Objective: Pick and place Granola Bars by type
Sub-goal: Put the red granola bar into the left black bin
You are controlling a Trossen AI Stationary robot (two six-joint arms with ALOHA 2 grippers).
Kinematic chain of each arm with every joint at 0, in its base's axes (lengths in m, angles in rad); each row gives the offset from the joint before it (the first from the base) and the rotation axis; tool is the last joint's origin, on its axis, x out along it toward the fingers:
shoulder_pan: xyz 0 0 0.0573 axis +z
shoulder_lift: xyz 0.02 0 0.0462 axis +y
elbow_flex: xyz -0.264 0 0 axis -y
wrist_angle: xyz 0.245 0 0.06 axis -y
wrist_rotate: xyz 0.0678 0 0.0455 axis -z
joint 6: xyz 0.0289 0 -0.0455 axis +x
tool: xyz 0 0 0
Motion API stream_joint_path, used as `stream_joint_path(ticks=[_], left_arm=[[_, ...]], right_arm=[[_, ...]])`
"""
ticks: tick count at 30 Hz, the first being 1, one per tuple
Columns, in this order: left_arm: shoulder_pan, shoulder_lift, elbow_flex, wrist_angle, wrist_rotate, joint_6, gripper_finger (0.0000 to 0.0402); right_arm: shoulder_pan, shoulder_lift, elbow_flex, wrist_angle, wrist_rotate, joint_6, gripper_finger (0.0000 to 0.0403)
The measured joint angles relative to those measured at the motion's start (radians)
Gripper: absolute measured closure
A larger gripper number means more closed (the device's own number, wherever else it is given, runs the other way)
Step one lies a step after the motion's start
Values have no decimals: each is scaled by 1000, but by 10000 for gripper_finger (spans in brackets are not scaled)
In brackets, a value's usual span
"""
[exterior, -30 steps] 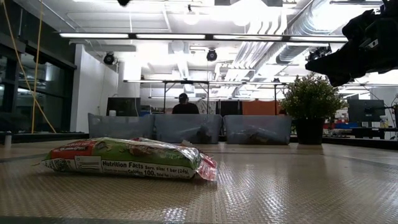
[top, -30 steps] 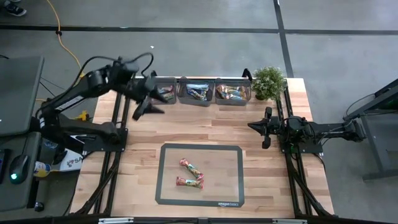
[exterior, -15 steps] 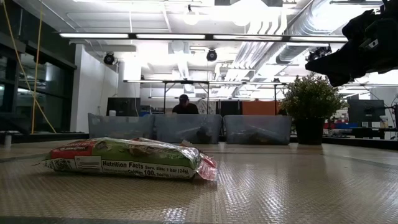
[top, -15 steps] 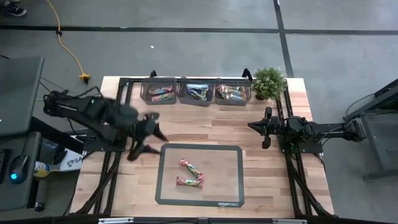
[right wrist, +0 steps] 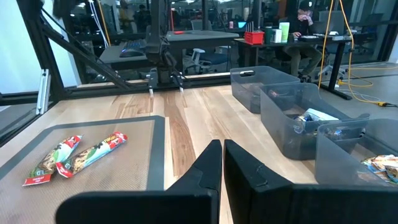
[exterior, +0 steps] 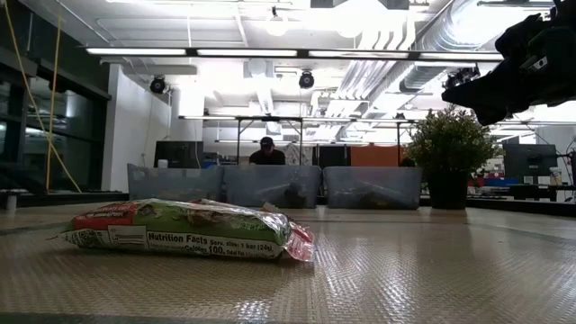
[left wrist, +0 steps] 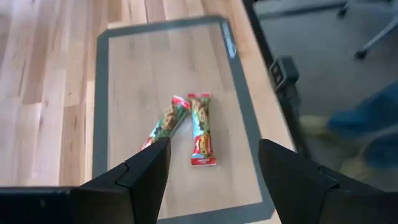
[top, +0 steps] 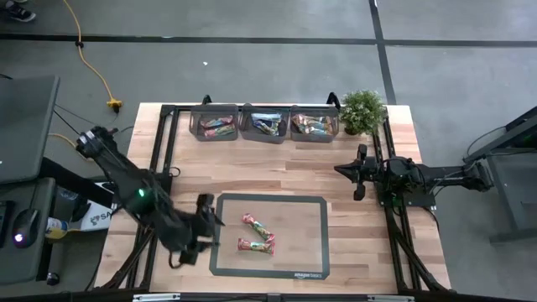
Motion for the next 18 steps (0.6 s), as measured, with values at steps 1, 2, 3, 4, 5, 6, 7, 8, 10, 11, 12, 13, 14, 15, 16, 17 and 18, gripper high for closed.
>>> stream_joint_path(ticks=[1, 2, 3, 4, 5, 6, 7, 8, 10, 11, 12, 13, 14, 15, 16, 17, 18], left_arm=[[-10, 27, 0, 3, -18, 0, 163], [-18, 54, 0, 6, -36, 0, 163], [-26, 81, 0, 12, -50, -1, 163], [-32, 107, 0, 18, -60, 0, 163], [-33, 132, 0, 21, -68, -1, 163], [-33, 159, 0, 30, -68, -2, 163], [-31, 187, 0, 48, -62, -6, 163], [-30, 212, 0, 62, -47, -9, 163], [-29, 257, 0, 89, -11, -30, 163], [-29, 279, 0, 109, -3, -39, 163], [-29, 303, 0, 129, -1, -47, 163], [-29, 327, 0, 149, -2, -48, 163], [-29, 350, 0, 165, -2, -49, 163], [-29, 369, 0, 183, -2, -48, 163], [-29, 384, 0, 205, 0, -48, 163], [-24, 393, 0, 220, 2, -46, 163], [-17, 402, 0, 234, 11, -40, 163]], right_arm=[[0, 0, 0, 0, 0, 0, 402], [0, 0, 0, 0, 0, 0, 402], [0, 0, 0, 0, 0, 0, 402], [0, 0, 0, 0, 0, 0, 402], [0, 0, 0, 0, 0, 0, 402], [0, 0, 0, 0, 0, 0, 402], [0, 0, 0, 0, 0, 0, 402], [0, 0, 0, 0, 0, 0, 402], [0, 0, 0, 0, 0, 0, 402], [0, 0, 0, 0, 0, 0, 402], [0, 0, 0, 0, 0, 0, 402], [0, 0, 0, 0, 0, 0, 402], [0, 0, 0, 0, 0, 0, 402], [0, 0, 0, 1, 0, 0, 402], [0, 0, 0, 0, 0, 0, 402], [0, 0, 0, 0, 0, 0, 402], [0, 0, 0, 0, 0, 0, 402]])
